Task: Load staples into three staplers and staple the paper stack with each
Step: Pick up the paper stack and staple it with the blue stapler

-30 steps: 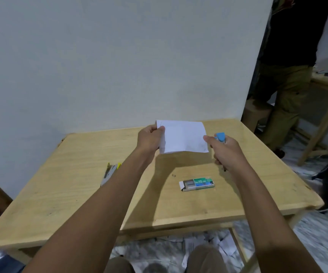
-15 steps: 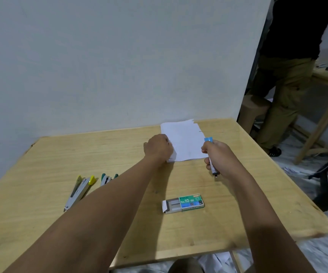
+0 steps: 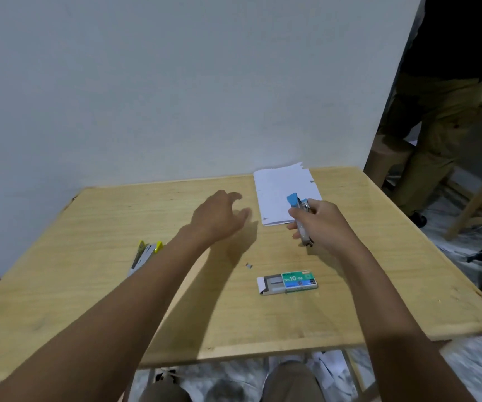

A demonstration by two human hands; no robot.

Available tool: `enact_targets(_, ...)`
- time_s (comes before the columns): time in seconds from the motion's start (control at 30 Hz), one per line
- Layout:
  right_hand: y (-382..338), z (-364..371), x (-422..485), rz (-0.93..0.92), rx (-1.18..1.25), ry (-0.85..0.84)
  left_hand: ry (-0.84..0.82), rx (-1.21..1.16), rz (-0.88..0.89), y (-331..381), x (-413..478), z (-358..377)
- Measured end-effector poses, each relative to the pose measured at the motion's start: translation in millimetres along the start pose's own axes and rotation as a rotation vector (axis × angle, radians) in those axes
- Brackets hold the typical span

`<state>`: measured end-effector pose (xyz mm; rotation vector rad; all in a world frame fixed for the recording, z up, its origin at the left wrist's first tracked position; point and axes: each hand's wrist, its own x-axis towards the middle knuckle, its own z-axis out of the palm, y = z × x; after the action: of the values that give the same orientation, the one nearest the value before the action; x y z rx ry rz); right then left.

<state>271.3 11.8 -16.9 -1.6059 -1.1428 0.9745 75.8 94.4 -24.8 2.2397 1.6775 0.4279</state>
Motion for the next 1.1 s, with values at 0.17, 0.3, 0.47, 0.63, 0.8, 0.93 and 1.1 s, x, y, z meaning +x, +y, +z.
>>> enact_targets(0.17, -7, 41, 8, -0.077, -0.142, -0.008, 0.06, 0.413, -0.16, -36, -75, -14)
enact_targets(0.3, -15, 81, 25, -0.179, -0.445, 0.005, 0.116, 0.336, -0.196, -55, -99, 0)
enact_targets(0.47, -20, 118, 49, -0.247, -0.682, 0.041, 0.334, 0.171, -0.104, -66, -106, 23)
enact_targets(0.63, -21, 135, 71, -0.237, -0.94, 0.092, 0.502, 0.07, -0.078, -70, -111, 30)
enact_targets(0.8, -21, 145, 94, -0.185, -0.915, 0.14, 0.498, 0.051, -0.081, -72, -109, 32)
enact_targets(0.93, -23, 151, 113, -0.145, -0.836, 0.169, 0.494, 0.057, -0.09, -73, -106, 35)
enact_targets(1.1, -27, 147, 125, -0.071, -0.657, 0.158, 0.515, -0.05, -0.082, -69, -110, 30)
